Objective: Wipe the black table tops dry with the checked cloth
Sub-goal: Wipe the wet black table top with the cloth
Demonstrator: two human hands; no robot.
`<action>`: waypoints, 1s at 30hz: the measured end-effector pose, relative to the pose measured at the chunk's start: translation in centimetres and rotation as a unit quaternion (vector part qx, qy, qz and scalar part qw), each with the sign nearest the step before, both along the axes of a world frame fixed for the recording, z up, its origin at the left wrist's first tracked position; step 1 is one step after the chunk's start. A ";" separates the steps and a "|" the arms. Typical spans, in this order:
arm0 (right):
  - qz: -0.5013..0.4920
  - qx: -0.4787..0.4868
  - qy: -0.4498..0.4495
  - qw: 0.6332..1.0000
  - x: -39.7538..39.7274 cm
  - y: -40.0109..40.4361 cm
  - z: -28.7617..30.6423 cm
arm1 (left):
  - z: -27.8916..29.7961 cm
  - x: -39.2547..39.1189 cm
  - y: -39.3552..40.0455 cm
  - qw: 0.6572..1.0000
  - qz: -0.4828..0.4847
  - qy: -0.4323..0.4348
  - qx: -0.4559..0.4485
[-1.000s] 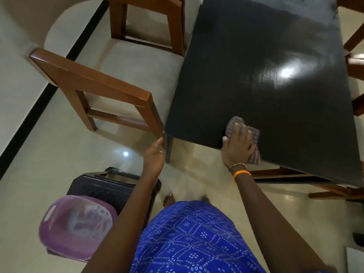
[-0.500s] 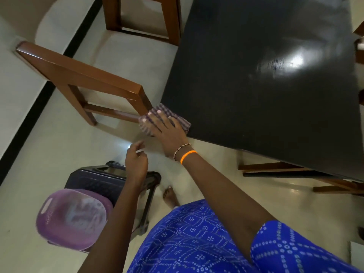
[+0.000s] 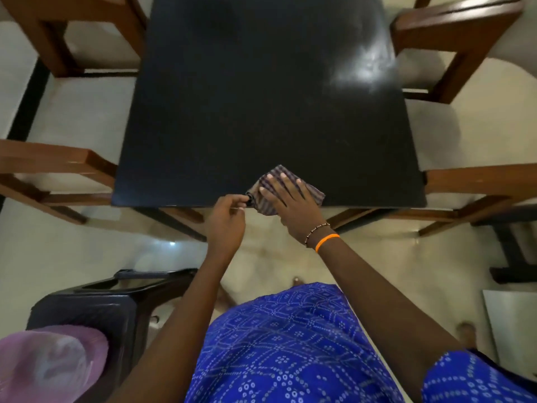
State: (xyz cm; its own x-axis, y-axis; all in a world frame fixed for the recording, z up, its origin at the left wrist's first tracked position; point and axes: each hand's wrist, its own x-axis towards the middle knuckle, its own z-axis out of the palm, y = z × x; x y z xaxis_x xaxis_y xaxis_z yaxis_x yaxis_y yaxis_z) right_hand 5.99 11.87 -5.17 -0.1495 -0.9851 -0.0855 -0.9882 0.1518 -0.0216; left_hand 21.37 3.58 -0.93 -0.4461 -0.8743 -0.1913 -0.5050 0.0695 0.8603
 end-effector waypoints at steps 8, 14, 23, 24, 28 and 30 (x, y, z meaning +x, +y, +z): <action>-0.079 0.037 0.023 0.996 -11.2 10.5 0.1 | -0.7 -9.5 6.7 0.993 -0.112 -0.029 -0.030; -0.136 -0.002 0.024 0.990 -16.7 16.3 1.0 | -0.5 -13.7 9.5 0.986 -0.160 -0.039 -0.036; -0.325 -0.179 -0.269 0.889 -17.2 17.3 3.3 | -0.8 -13.2 8.1 0.987 -0.072 -0.091 -0.114; -0.307 -0.191 -0.244 0.900 -16.0 15.5 3.4 | -0.8 -12.8 7.7 0.985 -0.049 -0.106 -0.126; -0.168 -0.013 -0.171 0.971 -10.1 5.7 2.0 | -0.5 -11.7 6.7 0.978 0.002 -0.149 -0.144; -0.094 0.031 -0.137 0.986 -8.0 2.2 0.6 | -0.4 -11.4 6.5 0.973 0.007 -0.173 -0.151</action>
State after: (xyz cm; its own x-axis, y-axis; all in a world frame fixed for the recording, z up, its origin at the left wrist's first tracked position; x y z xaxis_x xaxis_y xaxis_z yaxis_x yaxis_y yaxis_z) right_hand -2.01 14.03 -4.62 -0.2915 -0.9340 -0.2067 -0.9007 0.3407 -0.2696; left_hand 10.01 10.12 -1.29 -0.3888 -0.9193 -0.0616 -0.7631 0.2838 0.5806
